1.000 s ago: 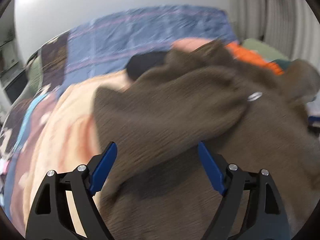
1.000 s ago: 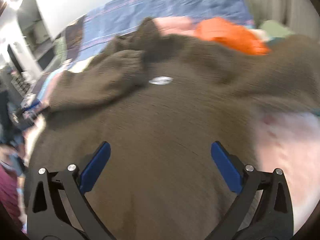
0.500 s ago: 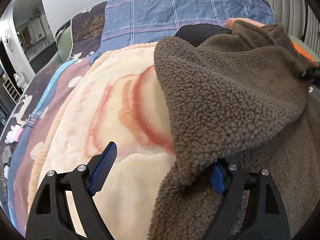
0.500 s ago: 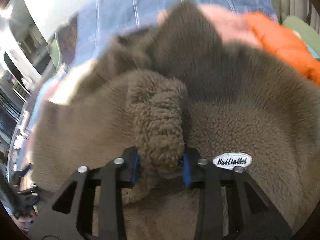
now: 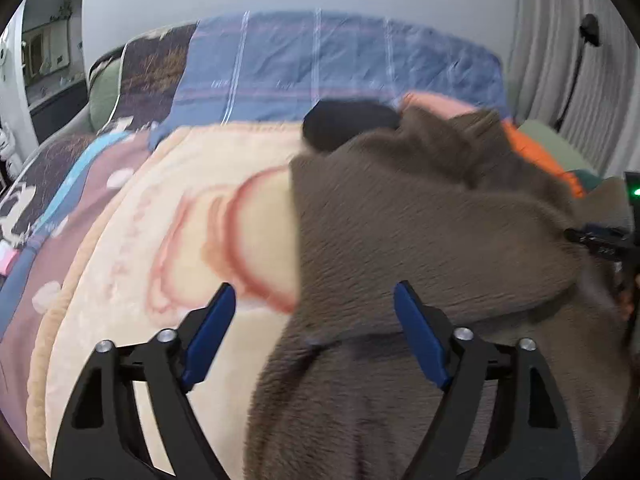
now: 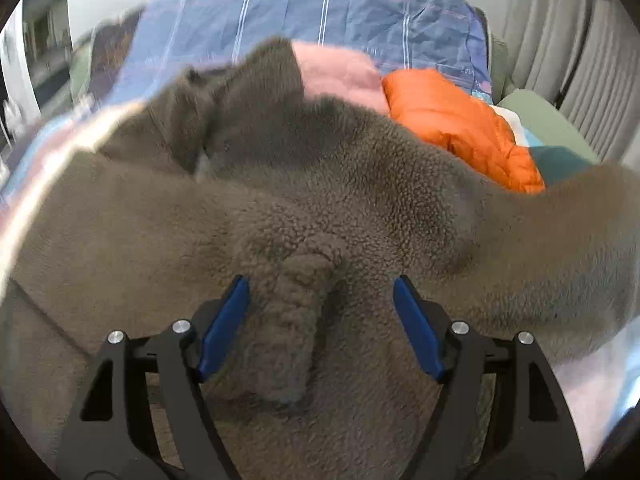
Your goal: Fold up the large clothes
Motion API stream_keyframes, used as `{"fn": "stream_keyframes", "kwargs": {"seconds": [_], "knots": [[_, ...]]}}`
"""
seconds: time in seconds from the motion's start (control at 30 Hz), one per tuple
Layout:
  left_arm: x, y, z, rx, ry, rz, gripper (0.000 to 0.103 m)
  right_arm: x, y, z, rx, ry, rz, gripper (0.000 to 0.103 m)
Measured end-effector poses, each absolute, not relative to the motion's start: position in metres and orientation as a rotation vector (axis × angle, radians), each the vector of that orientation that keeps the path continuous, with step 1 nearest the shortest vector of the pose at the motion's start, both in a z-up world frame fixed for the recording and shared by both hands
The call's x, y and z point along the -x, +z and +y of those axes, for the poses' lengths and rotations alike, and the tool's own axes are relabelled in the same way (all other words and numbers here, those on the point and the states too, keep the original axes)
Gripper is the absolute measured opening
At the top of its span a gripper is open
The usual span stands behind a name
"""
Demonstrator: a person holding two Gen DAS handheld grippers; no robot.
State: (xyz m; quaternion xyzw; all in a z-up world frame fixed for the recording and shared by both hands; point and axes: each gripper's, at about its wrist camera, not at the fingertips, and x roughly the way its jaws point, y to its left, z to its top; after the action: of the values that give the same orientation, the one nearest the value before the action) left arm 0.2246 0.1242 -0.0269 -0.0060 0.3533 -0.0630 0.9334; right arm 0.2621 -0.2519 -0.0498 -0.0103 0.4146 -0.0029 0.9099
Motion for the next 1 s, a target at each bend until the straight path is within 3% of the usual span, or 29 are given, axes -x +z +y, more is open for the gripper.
{"fn": "stream_keyframes", "kwargs": {"seconds": [0.1,0.2,0.3,0.4,0.47,0.6,0.9,1.0], "knots": [[-0.221,-0.009,0.108,0.028,-0.172,0.679,0.053,-0.248,-0.031,-0.248,-0.032,0.073,0.77,0.054],[-0.24,-0.011,0.078,0.072,-0.251,0.718,0.05,-0.258,-0.038,-0.238,-0.09,0.161,0.835,0.041],[-0.266,-0.045,0.045,0.074,-0.276,0.804,0.05,-0.277,-0.08,-0.227,-0.038,0.085,0.965,0.042],[-0.288,-0.116,0.014,-0.031,-0.238,0.911,0.057,-0.267,-0.085,-0.214,0.077,0.092,0.894,0.049],[-0.282,-0.112,0.007,-0.067,-0.223,0.863,0.059,-0.256,-0.075,-0.224,0.013,0.172,0.893,0.06],[-0.279,-0.111,0.006,-0.059,-0.227,0.862,0.06,-0.233,-0.051,-0.275,-0.16,0.197,0.856,0.058],[-0.279,-0.112,0.009,-0.059,-0.225,0.856,0.06,-0.141,0.005,-0.578,-0.712,-0.383,0.475,0.058],[-0.277,-0.112,0.009,-0.065,-0.222,0.854,0.06,-0.115,-0.002,-0.648,-0.888,-0.503,0.4,0.066]]}}
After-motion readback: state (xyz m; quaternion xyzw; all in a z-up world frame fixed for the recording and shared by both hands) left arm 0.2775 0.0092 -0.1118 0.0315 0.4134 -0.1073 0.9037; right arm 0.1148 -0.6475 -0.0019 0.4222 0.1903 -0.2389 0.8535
